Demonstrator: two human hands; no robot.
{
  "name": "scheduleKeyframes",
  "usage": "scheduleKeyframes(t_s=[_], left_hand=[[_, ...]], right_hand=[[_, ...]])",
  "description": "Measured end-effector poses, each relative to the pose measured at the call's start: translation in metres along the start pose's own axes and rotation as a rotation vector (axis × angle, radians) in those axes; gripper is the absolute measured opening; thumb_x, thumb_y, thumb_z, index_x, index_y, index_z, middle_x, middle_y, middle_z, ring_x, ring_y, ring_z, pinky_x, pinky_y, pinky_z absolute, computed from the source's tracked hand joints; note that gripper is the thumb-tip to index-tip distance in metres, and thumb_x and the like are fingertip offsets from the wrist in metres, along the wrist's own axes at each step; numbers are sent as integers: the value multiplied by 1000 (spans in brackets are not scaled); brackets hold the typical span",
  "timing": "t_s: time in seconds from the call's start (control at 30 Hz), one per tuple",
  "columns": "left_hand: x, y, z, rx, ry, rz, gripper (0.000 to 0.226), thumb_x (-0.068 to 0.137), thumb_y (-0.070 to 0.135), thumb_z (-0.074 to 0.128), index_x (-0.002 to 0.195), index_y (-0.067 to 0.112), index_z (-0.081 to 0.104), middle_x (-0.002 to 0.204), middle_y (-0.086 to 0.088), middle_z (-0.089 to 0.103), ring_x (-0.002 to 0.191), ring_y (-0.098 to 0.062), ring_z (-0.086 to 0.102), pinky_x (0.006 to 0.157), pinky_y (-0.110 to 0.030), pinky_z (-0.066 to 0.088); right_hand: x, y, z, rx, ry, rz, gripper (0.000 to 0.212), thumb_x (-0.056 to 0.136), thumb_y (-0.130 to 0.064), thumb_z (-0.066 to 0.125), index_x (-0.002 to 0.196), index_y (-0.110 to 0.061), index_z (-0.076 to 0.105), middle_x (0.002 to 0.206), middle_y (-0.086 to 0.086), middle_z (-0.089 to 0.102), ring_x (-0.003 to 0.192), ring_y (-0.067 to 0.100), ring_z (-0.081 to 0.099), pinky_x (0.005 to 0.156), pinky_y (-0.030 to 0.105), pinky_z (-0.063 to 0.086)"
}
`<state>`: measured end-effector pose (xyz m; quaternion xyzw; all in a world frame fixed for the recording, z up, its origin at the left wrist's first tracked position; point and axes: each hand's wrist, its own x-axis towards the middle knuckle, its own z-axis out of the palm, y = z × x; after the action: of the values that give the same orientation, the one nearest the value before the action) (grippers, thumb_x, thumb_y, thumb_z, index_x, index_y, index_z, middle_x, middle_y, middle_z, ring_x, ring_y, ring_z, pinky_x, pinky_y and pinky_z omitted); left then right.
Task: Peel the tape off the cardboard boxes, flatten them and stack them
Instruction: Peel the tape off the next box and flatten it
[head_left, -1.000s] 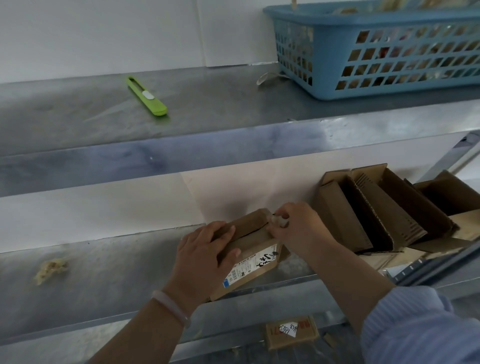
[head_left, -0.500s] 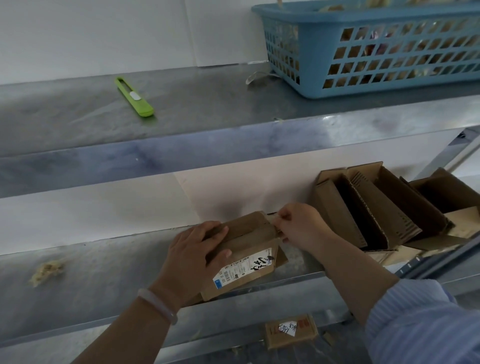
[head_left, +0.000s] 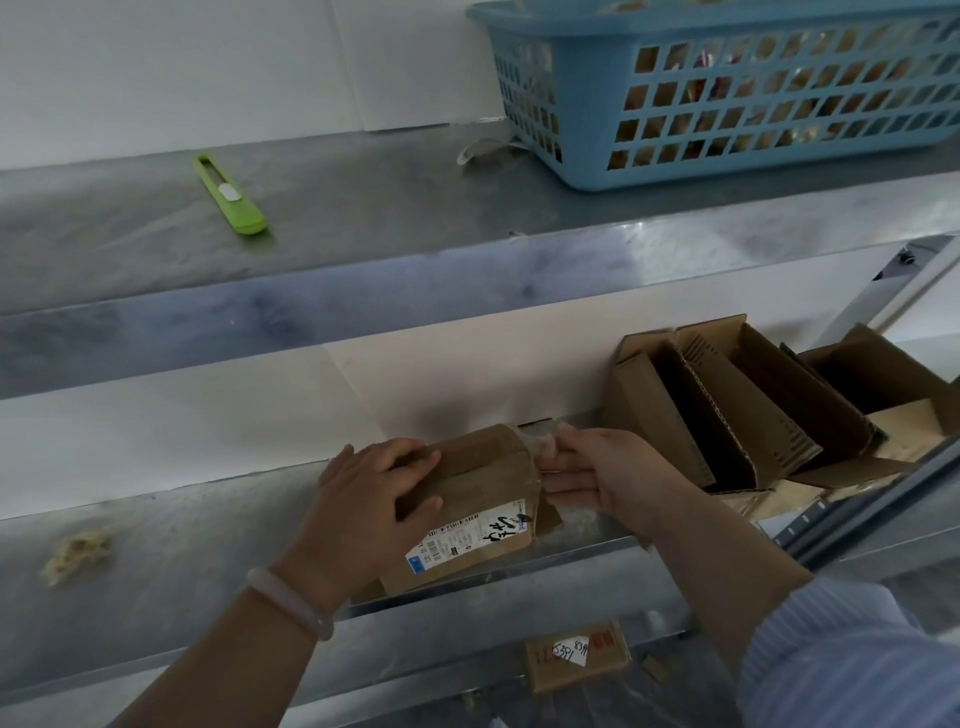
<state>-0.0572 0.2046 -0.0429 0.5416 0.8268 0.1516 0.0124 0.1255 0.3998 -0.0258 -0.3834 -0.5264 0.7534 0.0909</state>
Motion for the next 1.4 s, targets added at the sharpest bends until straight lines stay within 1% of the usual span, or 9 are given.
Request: scheduleKeyframes(t_s=[0.13,0.2,0.3,0.43,0.6,0.77,1.07,1.23,1.4], left_hand=[[10,26,1,-23,50,-26,54,80,44,39,128,27,59,128,12,51,119,-13,49,104,-38,36],[16,36,7,-9,50,-10,54,83,45,34,129,29,57,128,11,51,119,-14,48,102,-38,37],[19,38,15,84,67,-19,52,87,52,29,129,36,55,129,11,52,119,-16,50,98,-43,40],[18,38,20,153,88,-30,50,88,53,32,127,39,58,127,7,56,116,-20,53,96,-44,42],[16,44,21,157,105,-69,46,85,51,35,120,39,64,123,4,60,111,-22,57,94,-44,45],[16,44,23,150,145,-99,44,84,52,37,115,42,67,119,6,62,109,-21,58,94,-42,45],[15,43,22,170,152,-91,45,88,57,32,116,46,65,116,5,62,106,-22,57,90,-44,45],[13,40,22,180,154,-76,45,88,58,32,119,46,63,119,7,61,108,-20,55,91,-42,42],[11,38,22,178,155,-55,44,89,57,32,119,46,63,119,8,60,108,-20,54,90,-42,42]], right_hand=[[-4,8,0,177,75,-19,28,96,-13,59,121,-13,46,100,18,73,88,29,73,72,38,60],[-4,17,5,141,143,-26,27,91,-4,63,115,-6,51,106,19,71,91,27,73,80,38,60],[-7,32,11,-221,262,-92,11,86,-16,70,95,-14,66,97,9,73,87,17,71,82,34,59],[-17,24,23,-660,361,-271,24,81,-47,73,86,-24,66,79,-9,66,74,5,62,63,19,47],[-8,5,38,-1123,358,-360,21,89,-37,58,85,-17,60,76,-3,60,72,16,59,63,30,48],[-4,5,41,-1329,332,-465,19,95,-27,46,97,-17,62,91,3,65,83,23,63,67,31,49],[-11,13,38,-1222,352,-405,21,98,-25,44,78,-19,46,69,-5,45,71,17,50,63,28,35],[-15,20,32,-995,417,-373,25,96,-29,50,86,-9,62,79,6,64,76,24,60,67,34,50],[-14,24,30,-858,452,-314,22,95,-29,52,82,-13,61,76,2,63,73,20,59,66,32,48]])
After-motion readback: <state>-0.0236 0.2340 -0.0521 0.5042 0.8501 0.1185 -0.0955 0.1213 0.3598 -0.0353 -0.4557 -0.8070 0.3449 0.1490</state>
